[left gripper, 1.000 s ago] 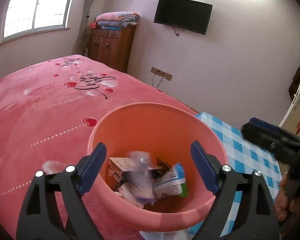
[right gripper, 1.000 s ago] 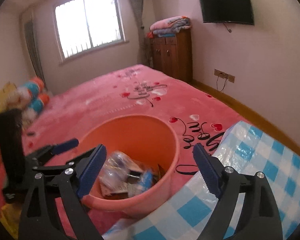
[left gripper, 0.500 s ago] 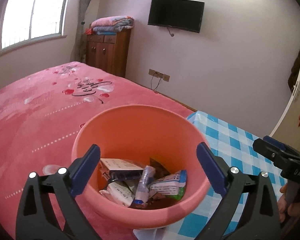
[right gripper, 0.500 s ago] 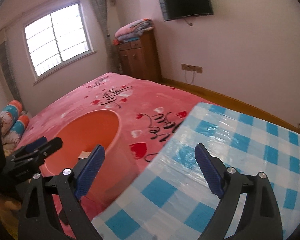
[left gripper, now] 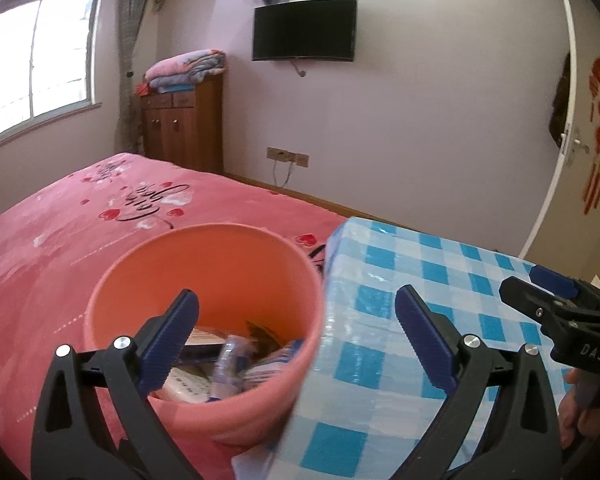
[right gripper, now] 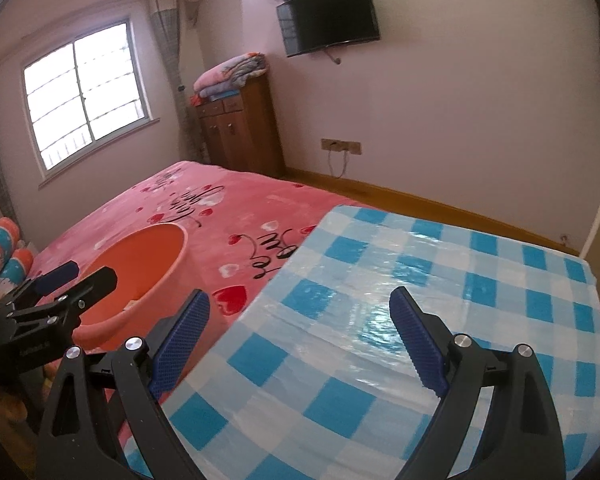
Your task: Collect trash
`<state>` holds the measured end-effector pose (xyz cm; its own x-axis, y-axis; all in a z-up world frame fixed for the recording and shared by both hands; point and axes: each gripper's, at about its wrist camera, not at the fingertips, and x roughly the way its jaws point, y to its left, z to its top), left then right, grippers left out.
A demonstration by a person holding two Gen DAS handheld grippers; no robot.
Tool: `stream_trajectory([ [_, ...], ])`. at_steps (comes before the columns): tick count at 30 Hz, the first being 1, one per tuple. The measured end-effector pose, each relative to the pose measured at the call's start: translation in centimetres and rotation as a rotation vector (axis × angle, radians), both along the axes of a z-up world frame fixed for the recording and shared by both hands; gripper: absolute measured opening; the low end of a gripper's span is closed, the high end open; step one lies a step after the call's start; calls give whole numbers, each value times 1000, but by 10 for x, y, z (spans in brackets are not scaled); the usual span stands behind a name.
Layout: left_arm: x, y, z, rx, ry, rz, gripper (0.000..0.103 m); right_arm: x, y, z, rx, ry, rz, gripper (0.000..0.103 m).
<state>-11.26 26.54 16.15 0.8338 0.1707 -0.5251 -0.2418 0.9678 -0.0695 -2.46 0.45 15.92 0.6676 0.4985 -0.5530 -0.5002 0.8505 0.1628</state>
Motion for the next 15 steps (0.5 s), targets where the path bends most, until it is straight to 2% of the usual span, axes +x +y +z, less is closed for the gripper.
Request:
stream_trajectory([
  [6, 7, -31, -1, 7, 2, -58, 99, -6, -34, 2, 8, -10, -65, 94],
  [15, 14, -78, -6, 25, 8, -150, 99, -15, -82, -2, 15, -16, -156, 94],
])
